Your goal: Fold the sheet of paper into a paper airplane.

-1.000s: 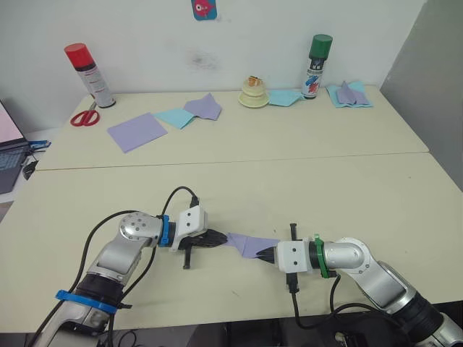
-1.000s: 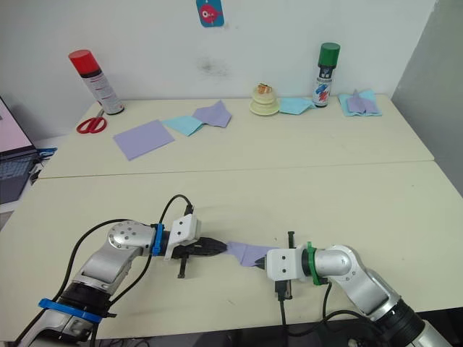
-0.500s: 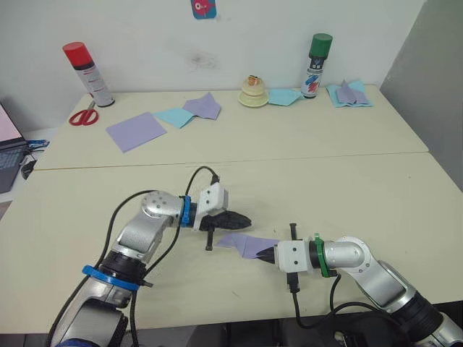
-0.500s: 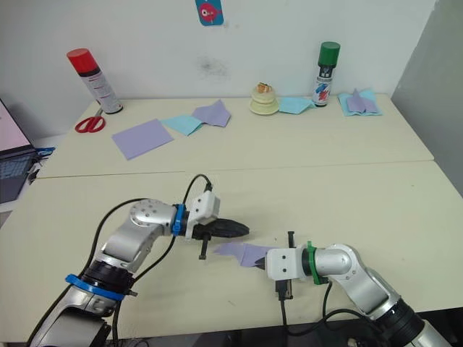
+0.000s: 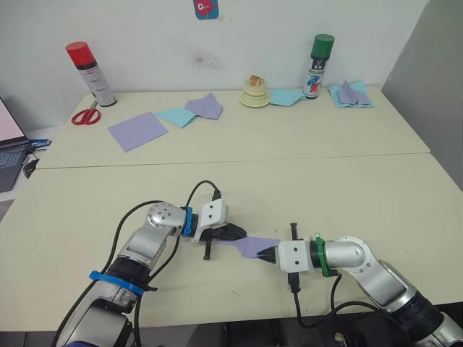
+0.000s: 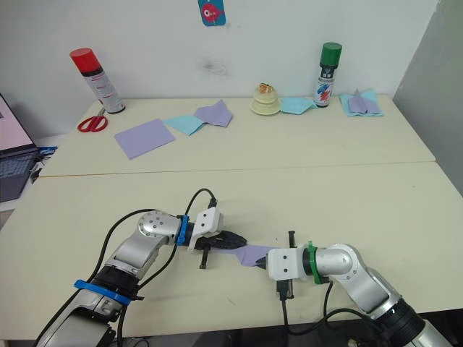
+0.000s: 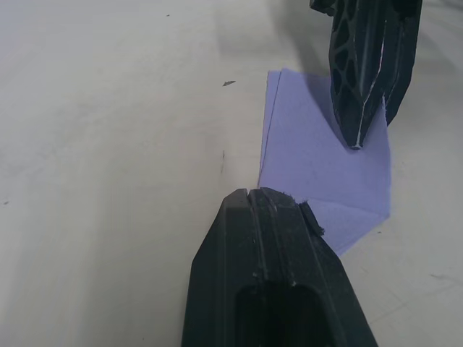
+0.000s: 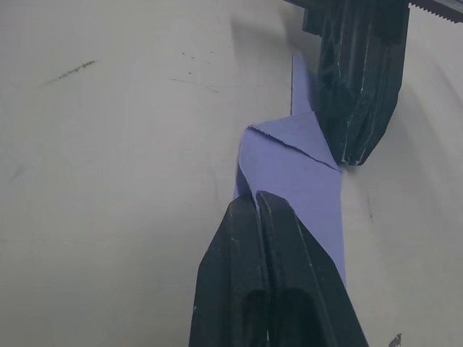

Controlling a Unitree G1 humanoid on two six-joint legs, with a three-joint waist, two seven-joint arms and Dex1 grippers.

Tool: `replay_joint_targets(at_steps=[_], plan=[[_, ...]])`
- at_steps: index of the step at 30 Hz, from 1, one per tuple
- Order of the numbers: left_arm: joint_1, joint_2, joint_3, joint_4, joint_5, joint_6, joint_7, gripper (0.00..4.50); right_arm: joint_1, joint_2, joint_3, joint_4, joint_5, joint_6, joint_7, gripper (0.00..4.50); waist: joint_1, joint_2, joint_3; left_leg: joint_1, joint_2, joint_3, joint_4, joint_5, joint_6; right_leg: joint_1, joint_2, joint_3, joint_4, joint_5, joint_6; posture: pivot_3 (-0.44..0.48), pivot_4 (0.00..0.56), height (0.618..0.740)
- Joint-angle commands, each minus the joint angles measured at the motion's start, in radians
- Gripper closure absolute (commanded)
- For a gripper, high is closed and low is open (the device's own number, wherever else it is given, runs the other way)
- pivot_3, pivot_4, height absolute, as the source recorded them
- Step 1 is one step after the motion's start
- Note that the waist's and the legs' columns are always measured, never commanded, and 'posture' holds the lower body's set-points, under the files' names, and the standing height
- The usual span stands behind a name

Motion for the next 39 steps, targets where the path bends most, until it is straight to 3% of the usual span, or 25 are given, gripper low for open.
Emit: replay_joint_targets(at_steps=[1,8,11,16,19,22,25,30,39], plan=[[0.015,-0.003,-0.011,0.017,0.011,-0.008,-0.013,4.50,0.009,-0.019,-0.016,0.022,-0.030,0.008,0.003,4.49,0.000,0.000,0.000,0.000,0.000,0.000,0.000,0.000,0.000,0.000,0.000,0.000,0.000,0.000,0.000,0.000,0.150,0.740],[0.020,-0.011,-0.024,0.082,0.044,-0.061,-0.002,4.50,0.038,-0.016,-0.067,-0.023,0.024,0.013,-0.017,4.49,0.001,0.000,0.000,0.000,0.000,0.000,0.000,0.000,0.000,0.000,0.000,0.000,0.000,0.000,0.000,0.000,0.150,0.740],[0.017,-0.015,-0.024,0.105,0.052,-0.076,0.004,4.50,0.078,-0.014,-0.141,-0.093,0.106,0.055,-0.022,3.89,0.004,0.000,0.000,0.000,0.000,0.000,0.000,0.000,0.000,0.000,0.000,0.000,0.000,0.000,0.000,0.000,0.150,0.740],[0.012,-0.016,-0.026,0.139,0.063,-0.107,0.017,4.50,0.155,0.011,-0.286,-0.348,0.405,0.478,-0.048,2.23,0.004,0.001,-0.001,0.000,0.000,-0.001,0.000,0.000,0.000,0.001,0.000,0.000,0.001,0.000,0.000,0.000,0.150,0.740],[0.010,-0.019,-0.027,0.149,0.064,-0.116,0.020,4.50,0.163,0.051,-0.323,-0.404,0.465,0.578,-0.117,2.23,0.004,0.000,-0.002,0.001,0.000,-0.001,0.000,0.000,0.001,0.001,0.000,0.000,0.000,0.000,0.000,0.000,0.150,0.740],[0.008,-0.022,-0.029,0.154,0.066,-0.122,0.022,4.50,0.140,0.059,-0.258,-0.362,0.360,0.535,-0.168,2.23,0.003,0.001,-0.002,0.001,0.000,0.000,0.000,0.000,0.001,0.001,0.000,0.000,0.000,0.000,0.000,0.000,0.150,0.740],[0.007,-0.024,-0.031,0.155,0.067,-0.125,0.022,4.50,0.105,0.077,-0.173,-0.283,0.249,0.475,-0.214,2.85,0.003,0.001,-0.003,0.001,0.000,0.000,0.000,0.000,0.001,0.001,0.000,0.000,0.000,0.000,0.001,0.000,0.150,0.740],[0.009,-0.020,-0.033,0.149,0.071,-0.130,0.021,4.50,0.060,0.126,-0.072,-0.182,0.153,0.425,-0.239,4.49,0.003,0.001,-0.003,0.001,0.000,0.000,0.000,0.000,0.000,0.001,0.000,0.000,0.001,0.000,0.001,0.000,0.150,0.740],[0.030,-0.011,-0.036,0.132,0.082,-0.137,0.027,4.50,0.075,0.163,-0.055,-0.098,0.117,0.489,-0.257,4.49,0.003,0.001,-0.004,0.002,0.000,0.000,0.000,0.000,0.001,0.001,0.000,0.000,0.000,0.000,0.000,0.000,0.150,0.740]])
